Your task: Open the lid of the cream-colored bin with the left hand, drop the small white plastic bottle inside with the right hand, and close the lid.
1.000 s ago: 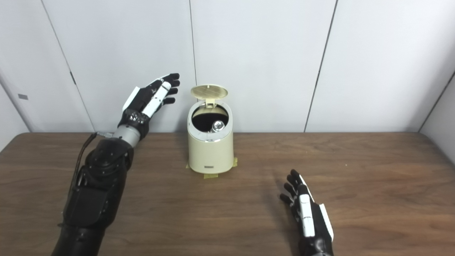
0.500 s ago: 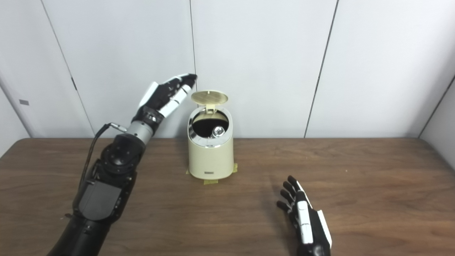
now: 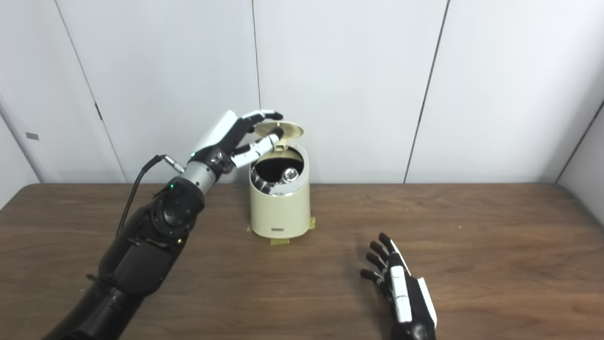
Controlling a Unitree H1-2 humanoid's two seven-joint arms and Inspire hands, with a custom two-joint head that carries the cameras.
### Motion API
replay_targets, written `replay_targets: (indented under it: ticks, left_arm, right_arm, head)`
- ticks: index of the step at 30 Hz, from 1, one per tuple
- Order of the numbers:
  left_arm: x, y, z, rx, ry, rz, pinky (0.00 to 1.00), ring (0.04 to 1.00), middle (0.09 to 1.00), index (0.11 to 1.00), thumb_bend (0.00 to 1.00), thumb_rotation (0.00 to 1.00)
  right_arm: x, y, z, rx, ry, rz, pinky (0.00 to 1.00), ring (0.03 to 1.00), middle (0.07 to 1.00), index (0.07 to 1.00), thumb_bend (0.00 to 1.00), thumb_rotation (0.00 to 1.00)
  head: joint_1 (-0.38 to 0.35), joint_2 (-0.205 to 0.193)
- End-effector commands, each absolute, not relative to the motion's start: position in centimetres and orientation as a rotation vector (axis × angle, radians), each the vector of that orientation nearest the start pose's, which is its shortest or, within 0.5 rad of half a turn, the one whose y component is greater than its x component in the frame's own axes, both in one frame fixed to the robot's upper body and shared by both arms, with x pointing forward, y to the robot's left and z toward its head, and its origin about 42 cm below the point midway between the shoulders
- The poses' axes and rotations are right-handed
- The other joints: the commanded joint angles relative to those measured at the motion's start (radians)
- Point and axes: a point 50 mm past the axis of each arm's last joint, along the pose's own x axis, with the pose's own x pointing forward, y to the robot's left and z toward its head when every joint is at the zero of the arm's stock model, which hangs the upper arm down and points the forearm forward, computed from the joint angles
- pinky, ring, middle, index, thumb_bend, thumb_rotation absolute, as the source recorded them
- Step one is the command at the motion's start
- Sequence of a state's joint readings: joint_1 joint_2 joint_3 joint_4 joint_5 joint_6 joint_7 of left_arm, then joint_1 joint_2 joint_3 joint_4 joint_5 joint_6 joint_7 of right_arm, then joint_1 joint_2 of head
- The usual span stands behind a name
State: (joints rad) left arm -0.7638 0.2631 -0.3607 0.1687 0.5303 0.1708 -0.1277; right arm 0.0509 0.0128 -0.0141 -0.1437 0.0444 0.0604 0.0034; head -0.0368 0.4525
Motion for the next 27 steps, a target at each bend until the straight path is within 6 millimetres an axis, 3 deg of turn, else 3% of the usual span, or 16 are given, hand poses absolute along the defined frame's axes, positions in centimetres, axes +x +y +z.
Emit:
replay_targets:
  ticks: [1,10,22,27]
  left_arm:
    - [46.6,13.9,34.5,1.067,-0.588,-0.246,0.84,0.908,0.893,0.842,0.46,0.89]
    - [45.6,13.6,34.8,1.317,-0.678,-0.227,0.84,0.862,0.832,0.813,0.48,0.82]
    - [44.8,13.5,34.7,1.555,-0.7,-0.225,0.94,0.852,0.797,0.798,0.5,0.95]
    - [44.7,13.7,34.3,1.592,-0.695,-0.247,0.97,0.85,0.786,0.791,0.5,0.95]
  right_arm:
    - [27.4,-21.0,12.6,0.048,-0.089,-0.004,0.74,0.869,0.893,0.931,0.62,1.0]
    - [27.4,-20.9,12.7,0.03,-0.087,-0.012,0.73,0.859,0.876,0.921,0.63,1.0]
    - [27.3,-20.8,12.9,0.018,-0.088,-0.016,0.71,0.845,0.862,0.923,0.61,1.0]
    - [27.2,-20.8,13.1,0.016,-0.09,-0.012,0.7,0.836,0.856,0.924,0.59,1.0]
  head:
    - [-0.003,0.006]
    - [-0.004,0.014]
    - [-0.007,0.033]
    - [-0.012,0.047]
